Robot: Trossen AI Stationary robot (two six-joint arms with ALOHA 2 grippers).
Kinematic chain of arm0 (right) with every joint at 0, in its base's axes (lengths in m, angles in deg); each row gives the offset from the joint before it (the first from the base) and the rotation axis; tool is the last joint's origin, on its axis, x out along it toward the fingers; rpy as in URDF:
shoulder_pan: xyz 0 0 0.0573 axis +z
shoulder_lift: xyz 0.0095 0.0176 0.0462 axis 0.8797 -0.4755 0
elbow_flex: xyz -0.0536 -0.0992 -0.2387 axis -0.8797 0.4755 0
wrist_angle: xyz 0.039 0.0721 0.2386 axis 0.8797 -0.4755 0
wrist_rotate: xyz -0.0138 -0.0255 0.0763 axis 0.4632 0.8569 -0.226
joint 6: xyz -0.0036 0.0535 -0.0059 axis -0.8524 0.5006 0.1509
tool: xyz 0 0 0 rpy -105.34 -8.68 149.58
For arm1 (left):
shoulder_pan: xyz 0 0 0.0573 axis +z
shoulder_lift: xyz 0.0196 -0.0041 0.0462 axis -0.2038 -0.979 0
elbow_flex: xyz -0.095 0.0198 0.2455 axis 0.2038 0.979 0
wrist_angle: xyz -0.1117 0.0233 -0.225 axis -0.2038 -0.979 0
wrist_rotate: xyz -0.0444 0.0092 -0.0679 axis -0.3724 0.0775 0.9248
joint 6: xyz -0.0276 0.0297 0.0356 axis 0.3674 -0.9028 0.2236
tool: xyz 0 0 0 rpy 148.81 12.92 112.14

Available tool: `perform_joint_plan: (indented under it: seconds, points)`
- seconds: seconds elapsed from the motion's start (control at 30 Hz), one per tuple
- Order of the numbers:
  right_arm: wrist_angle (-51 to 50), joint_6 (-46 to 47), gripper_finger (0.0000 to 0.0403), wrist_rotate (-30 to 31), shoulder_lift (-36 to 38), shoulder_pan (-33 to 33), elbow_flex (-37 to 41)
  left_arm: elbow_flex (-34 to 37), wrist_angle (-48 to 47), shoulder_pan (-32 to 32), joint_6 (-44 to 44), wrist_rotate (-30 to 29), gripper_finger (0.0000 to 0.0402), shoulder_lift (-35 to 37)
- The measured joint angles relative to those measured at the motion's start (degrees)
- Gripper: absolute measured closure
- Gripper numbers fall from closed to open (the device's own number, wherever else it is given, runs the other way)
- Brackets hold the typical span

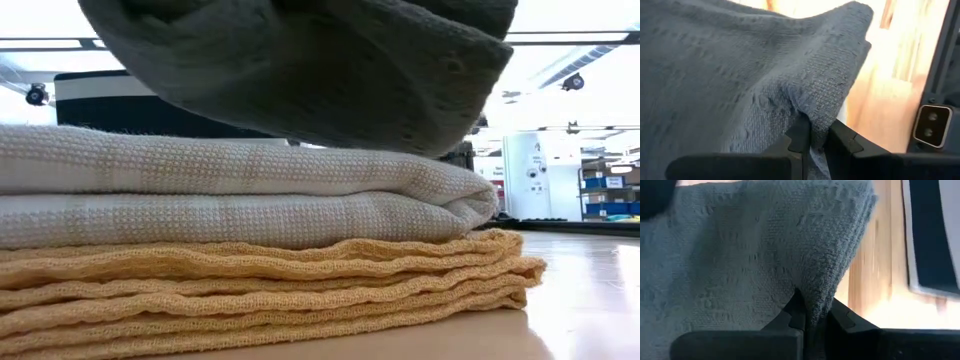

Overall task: Fold towel
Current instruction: Stack the gray kitchen towel on top of the white patterned kitchen towel

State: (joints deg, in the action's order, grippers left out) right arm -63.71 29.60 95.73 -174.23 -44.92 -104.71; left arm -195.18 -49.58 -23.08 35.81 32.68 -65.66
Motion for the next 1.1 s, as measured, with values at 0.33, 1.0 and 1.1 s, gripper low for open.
perform_joint_plan:
  seconds: [0.33, 1.0, 1.1]
  points:
    - [-3.85, -7.03, 0.0384, -2.87, -9.28, -0.06, -11.84, -0.09, -3.12, -2.41, 5.44, -0.02, 0.0365, 0.03]
    - [-6.93, -15.23, 0.0384, -2.9, -16.08, -0.2, -20.22, 3.5, -3.46, -3.96, 6.6, -0.31, 0.0365, 0.37]
    - [-6.6, -16.68, 0.0384, -3.07, -17.41, -0.48, -20.18, 5.58, -2.84, -3.96, 6.76, -0.24, 0.0365, 0.37]
